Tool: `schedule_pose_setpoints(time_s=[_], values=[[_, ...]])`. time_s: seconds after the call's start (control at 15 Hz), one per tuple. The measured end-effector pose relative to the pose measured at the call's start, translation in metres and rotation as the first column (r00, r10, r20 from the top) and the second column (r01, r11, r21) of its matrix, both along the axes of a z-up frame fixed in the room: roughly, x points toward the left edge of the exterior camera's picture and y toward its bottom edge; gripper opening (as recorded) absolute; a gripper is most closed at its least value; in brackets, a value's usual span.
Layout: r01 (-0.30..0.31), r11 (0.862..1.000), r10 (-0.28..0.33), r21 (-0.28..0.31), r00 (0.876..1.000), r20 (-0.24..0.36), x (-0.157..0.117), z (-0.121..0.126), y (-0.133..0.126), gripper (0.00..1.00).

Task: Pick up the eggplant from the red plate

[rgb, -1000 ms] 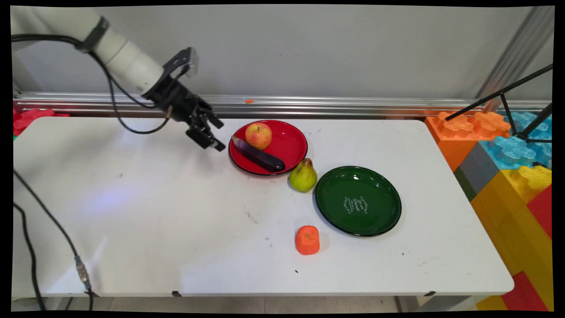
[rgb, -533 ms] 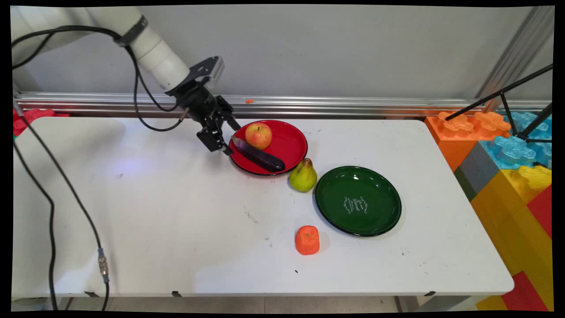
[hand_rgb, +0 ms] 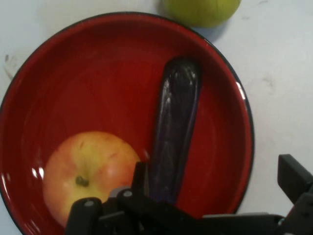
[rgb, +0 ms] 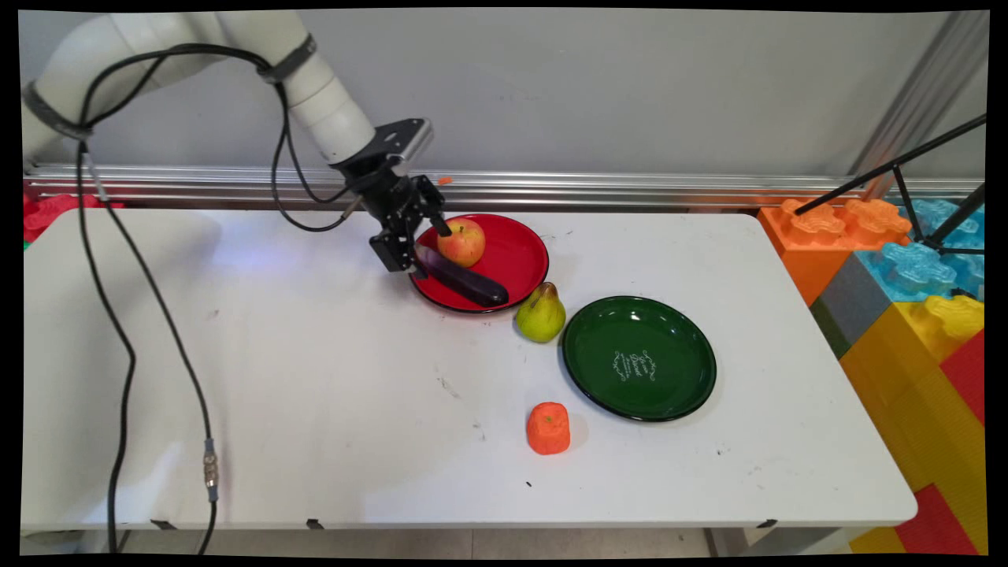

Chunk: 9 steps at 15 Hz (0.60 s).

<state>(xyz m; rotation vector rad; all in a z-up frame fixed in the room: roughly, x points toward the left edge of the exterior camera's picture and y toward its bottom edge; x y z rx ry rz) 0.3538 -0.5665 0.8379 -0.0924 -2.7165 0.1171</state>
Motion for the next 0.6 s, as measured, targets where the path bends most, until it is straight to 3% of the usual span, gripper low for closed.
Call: schedule_pose_setpoints(time_s=[0.6], values=[[0.160,0.986,-0.158,-0.046,0.986,0.054,-0.029,-0.024,-0.026,1.00]])
